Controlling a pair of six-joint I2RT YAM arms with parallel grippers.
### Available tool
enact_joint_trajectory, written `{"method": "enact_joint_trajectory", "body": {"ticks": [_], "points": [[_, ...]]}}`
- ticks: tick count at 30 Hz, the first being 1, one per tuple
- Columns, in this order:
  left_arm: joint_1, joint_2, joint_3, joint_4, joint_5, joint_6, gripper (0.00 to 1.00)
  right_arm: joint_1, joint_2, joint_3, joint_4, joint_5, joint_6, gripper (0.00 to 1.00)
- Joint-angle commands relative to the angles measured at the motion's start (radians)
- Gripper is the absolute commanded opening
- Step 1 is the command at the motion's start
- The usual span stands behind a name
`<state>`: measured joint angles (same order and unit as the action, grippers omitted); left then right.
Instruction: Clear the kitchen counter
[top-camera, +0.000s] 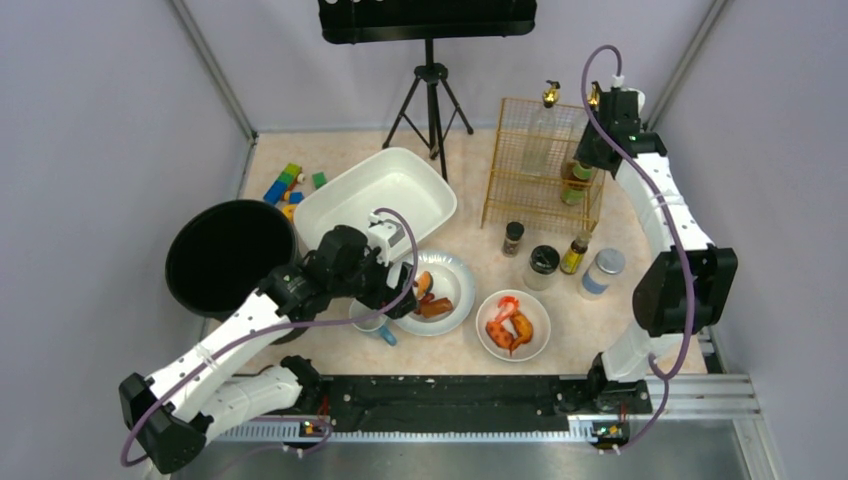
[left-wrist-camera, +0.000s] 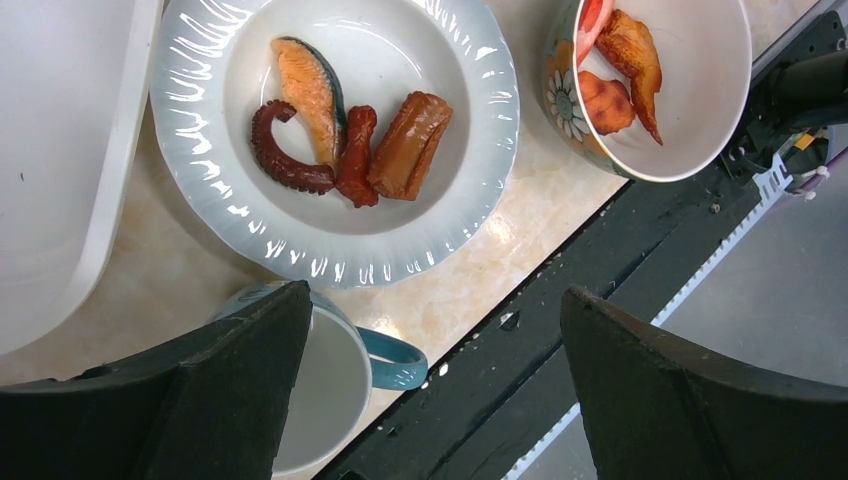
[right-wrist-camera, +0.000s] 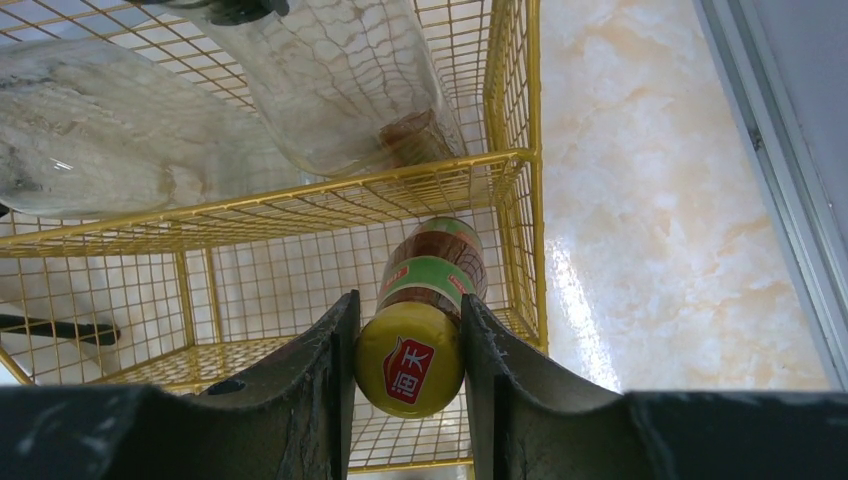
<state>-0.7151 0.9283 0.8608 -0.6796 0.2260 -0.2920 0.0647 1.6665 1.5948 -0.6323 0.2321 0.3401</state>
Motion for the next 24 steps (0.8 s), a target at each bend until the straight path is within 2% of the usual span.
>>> {"method": "enact_joint_trajectory", "body": {"ticks": [1,4,9,16,24], "points": [[0.000,0.009,-0.002,0.012,-0.005,0.013,0.99,-0.015,-0.050,0.027,0.012,0.004,0.006,0.39],[0.000,0.012,-0.002,0.011,-0.006,0.013,0.99,-0.015,-0.053,0.068,-0.014,-0.002,-0.001,0.57],[0.000,0.013,-0.002,0.011,-0.011,0.014,0.99,-0.015,-0.072,0.133,-0.056,-0.026,-0.014,0.73],[0.000,0.012,0.000,0.009,-0.014,0.014,0.99,-0.014,-0.227,0.106,-0.102,-0.084,-0.040,0.75],[0.000,0.011,0.000,0.009,-0.014,0.014,0.99,-0.015,-0.454,-0.147,-0.166,-0.119,-0.071,0.74]]}}
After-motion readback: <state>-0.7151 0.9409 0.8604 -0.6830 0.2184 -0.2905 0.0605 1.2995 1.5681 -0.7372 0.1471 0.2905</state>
